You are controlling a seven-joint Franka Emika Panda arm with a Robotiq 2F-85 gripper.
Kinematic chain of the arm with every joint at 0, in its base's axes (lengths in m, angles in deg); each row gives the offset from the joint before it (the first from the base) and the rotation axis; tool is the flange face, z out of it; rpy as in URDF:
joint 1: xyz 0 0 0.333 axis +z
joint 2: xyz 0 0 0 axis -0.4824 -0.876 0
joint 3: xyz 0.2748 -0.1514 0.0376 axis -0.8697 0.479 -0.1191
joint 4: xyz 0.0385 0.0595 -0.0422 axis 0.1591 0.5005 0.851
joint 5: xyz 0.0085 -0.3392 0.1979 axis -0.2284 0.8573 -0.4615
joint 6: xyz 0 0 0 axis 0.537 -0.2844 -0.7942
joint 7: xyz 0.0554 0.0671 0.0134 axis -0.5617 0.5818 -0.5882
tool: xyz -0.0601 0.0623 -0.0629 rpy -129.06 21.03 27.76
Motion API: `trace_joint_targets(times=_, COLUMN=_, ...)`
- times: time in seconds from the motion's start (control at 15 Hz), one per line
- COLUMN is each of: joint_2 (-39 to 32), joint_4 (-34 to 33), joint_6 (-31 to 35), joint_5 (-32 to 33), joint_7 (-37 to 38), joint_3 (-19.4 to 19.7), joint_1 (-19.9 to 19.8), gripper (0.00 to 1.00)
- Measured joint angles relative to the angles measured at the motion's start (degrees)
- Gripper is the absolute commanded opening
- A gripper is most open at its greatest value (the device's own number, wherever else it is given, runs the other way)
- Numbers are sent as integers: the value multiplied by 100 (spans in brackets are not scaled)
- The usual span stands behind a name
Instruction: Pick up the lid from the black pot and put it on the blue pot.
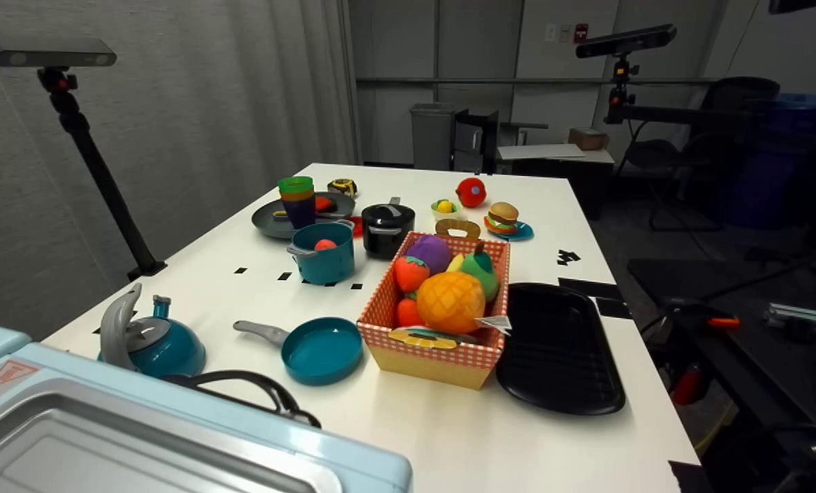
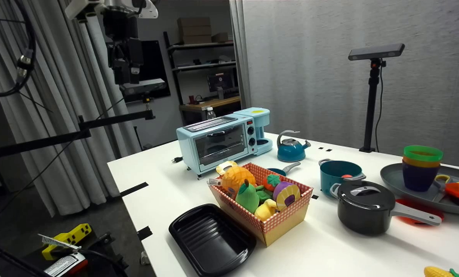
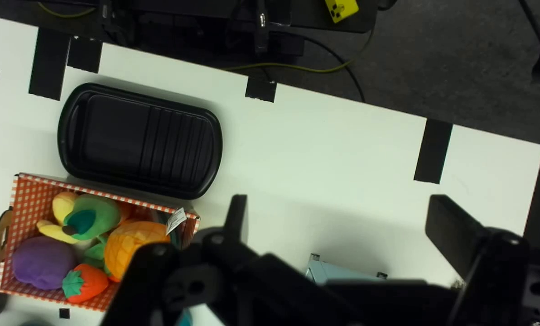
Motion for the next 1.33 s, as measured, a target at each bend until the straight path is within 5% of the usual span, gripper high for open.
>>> trace_joint_targets(times=0.67, joint_2=-25, joint_4=-91, joint_6=-51, joint_5=74, joint_7=30, joint_3=41, joint_1=-27, gripper=100)
trace_joint_targets(times=1.13, joint_2=-493, joint_4=-2170, joint_6=-1246, joint_5=522, joint_7=-111, joint_3=690, joint_1=-511, gripper=100)
trace_joint_targets(times=1.33, joint_2=-669, joint_4=-2470, joint_6=-1373, joint_5=533, joint_7=-144, joint_3=735, joint_1=-558, gripper=100)
